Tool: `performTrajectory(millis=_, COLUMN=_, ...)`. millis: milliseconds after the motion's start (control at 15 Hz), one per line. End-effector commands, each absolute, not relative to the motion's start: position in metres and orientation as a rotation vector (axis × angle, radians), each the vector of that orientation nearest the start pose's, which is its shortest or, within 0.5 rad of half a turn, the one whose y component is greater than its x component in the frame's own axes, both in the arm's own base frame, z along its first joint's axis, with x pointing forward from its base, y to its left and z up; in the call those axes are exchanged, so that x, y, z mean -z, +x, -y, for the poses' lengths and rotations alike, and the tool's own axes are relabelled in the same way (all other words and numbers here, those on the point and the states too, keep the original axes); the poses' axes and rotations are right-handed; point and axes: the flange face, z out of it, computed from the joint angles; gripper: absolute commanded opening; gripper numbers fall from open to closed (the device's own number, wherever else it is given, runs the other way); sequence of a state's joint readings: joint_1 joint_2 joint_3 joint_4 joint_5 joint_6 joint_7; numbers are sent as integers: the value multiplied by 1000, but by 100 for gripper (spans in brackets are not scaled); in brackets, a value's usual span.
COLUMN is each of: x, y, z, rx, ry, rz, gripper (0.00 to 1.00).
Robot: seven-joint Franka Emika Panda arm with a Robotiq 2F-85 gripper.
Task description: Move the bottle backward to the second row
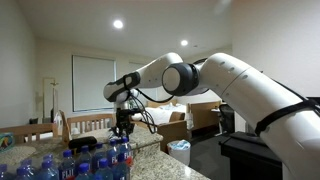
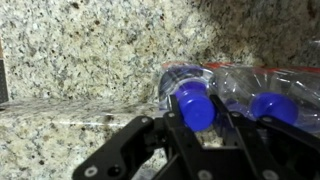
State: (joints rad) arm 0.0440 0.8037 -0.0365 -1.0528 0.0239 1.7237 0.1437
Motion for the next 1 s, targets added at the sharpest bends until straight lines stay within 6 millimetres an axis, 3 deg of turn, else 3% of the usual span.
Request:
performTrajectory(millis=0, x=-356, y=746, z=-16, rx=-236, ry=-3171, rz=-238, gripper=10)
performTrajectory(millis=933, x=-393, y=729, z=-12, rx=-264, ry=-3170, rz=-278, gripper=10)
